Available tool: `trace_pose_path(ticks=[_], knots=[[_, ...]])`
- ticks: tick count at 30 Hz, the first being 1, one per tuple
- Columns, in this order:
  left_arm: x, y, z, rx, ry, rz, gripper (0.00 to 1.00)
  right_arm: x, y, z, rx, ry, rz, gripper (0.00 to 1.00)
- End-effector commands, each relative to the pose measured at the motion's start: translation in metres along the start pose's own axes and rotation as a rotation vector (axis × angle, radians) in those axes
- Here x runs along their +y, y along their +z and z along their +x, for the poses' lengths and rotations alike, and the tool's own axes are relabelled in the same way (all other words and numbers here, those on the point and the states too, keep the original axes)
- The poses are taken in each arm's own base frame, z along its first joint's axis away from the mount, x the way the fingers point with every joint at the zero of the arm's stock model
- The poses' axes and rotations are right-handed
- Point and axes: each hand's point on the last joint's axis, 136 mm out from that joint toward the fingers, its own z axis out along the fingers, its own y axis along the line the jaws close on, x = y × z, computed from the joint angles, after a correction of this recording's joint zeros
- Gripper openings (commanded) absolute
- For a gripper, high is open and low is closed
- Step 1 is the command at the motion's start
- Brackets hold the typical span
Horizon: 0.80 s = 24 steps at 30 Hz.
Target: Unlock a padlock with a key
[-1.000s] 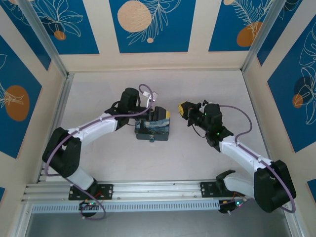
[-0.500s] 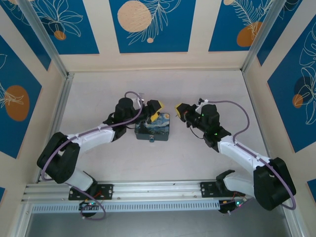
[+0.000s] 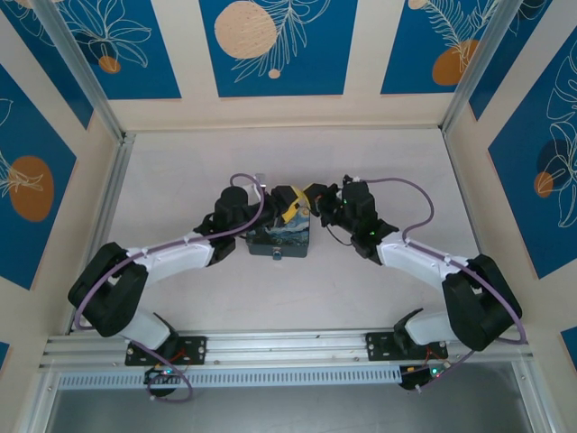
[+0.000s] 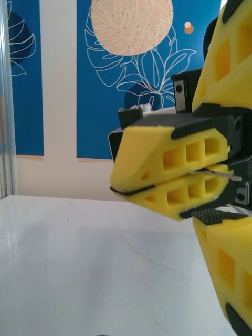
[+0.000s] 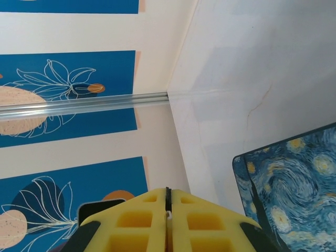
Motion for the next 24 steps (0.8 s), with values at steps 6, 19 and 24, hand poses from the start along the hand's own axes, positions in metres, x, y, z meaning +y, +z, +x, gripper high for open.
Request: trace_pose_path(ticks=[6,19,24], knots=[[-0.0155,-0.0051,0.0033,-0.02,0.012,0.056,0.41,0.0154,0.0104,-0.004,-0.04,0.016,-0.034,0.0],[-0.0133,-0.002,0.0023,-0.023,0.018,0.048,0.22,0.0134,0.0122,0.0007,-0.033,0.019,-0.031,0.0],[-0.014,-0.0012,0.0034,-0.019,0.019,0.049,0.19,0.0138,0.0128,0.0008,-0.035,0.018,-0.031,0.0]])
